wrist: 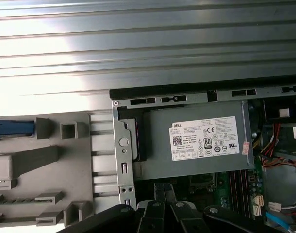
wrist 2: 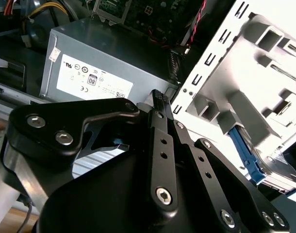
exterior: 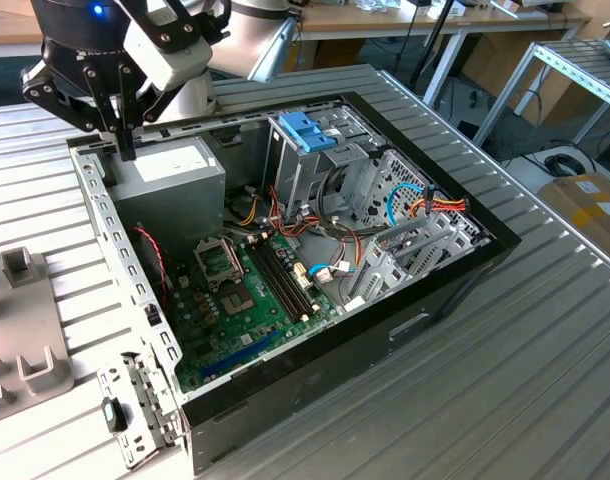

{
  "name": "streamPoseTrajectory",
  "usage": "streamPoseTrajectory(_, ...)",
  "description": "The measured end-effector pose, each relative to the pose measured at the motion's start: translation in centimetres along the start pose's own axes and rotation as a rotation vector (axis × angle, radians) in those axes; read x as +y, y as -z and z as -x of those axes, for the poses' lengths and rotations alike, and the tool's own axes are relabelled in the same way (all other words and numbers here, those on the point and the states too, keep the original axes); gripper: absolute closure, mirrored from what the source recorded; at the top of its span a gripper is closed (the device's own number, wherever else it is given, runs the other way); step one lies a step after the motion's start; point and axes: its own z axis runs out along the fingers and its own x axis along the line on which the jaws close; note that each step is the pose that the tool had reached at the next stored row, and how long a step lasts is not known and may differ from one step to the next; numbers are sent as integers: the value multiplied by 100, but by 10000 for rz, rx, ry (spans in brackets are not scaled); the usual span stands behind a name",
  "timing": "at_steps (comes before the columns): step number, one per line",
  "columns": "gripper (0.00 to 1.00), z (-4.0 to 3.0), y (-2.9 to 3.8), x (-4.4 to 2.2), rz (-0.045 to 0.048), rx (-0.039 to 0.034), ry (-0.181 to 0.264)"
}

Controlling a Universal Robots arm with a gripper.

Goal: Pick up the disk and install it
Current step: 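Reach for the disk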

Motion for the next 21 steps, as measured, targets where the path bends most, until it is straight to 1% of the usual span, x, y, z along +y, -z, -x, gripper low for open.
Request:
streamPoseTrajectory(14,90,-65,2,-5,0,0,0)
streamPoseTrajectory(21,90,-116,3,-9,0,0,-1)
